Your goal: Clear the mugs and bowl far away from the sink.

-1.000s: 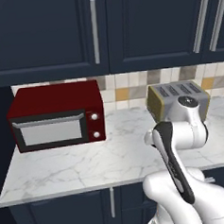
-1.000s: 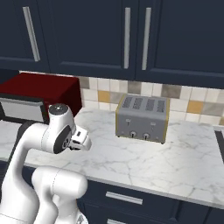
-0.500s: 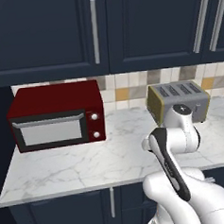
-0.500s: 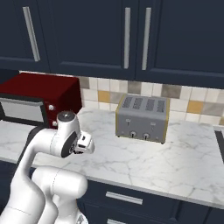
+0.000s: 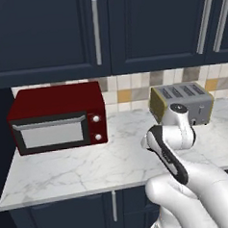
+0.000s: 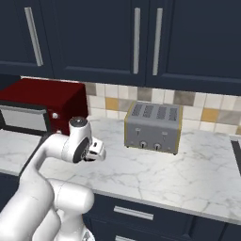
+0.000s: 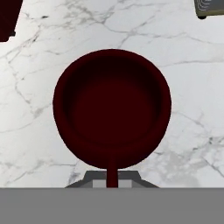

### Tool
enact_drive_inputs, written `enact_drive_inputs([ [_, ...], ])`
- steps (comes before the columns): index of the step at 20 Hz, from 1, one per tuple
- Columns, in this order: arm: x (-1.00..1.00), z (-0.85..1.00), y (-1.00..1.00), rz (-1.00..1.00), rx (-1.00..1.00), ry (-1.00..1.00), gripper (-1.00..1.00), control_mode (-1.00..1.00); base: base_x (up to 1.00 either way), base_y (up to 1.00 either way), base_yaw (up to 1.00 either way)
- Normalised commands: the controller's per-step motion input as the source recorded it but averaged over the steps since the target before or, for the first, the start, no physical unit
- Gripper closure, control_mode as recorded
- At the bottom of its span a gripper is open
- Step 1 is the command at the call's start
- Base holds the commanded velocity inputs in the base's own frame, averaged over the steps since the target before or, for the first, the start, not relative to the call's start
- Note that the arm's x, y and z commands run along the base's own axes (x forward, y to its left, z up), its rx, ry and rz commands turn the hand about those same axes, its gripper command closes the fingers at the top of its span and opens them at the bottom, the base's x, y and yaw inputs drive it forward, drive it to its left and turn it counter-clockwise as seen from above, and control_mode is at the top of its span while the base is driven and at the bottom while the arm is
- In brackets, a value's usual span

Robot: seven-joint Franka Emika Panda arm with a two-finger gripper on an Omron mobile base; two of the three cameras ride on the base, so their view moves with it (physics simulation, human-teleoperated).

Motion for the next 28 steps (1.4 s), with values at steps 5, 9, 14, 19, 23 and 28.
enact_drive_inputs([
  [5, 0.31, -0.48, 0.0, 0.0, 0.0, 0.01, 1.0, -1.0, 0.0, 0.0, 0.0],
  [9, 0.3, -0.54, 0.0, 0.0, 0.0, 0.01, 1.0, -1.0, 0.0, 0.0, 0.0],
  [14, 0.07, -0.36, 0.01, 0.0, -0.03, -0.03, 1.0, -1.0, 0.0, 0.0, 0.0],
  [19, 0.0, -0.37, 0.01, 0.0, -0.06, -0.05, 1.0, -1.0, 0.0, 0.0, 0.0],
  [23, 0.0, -0.46, 0.03, 0.0, -0.04, -0.02, 1.0, -1.0, 0.0, 0.0, 0.0],
  [28, 0.0, -0.5, 0.02, 0.0, -0.02, -0.02, 1.0, -1.0, 0.0, 0.0, 0.0],
])
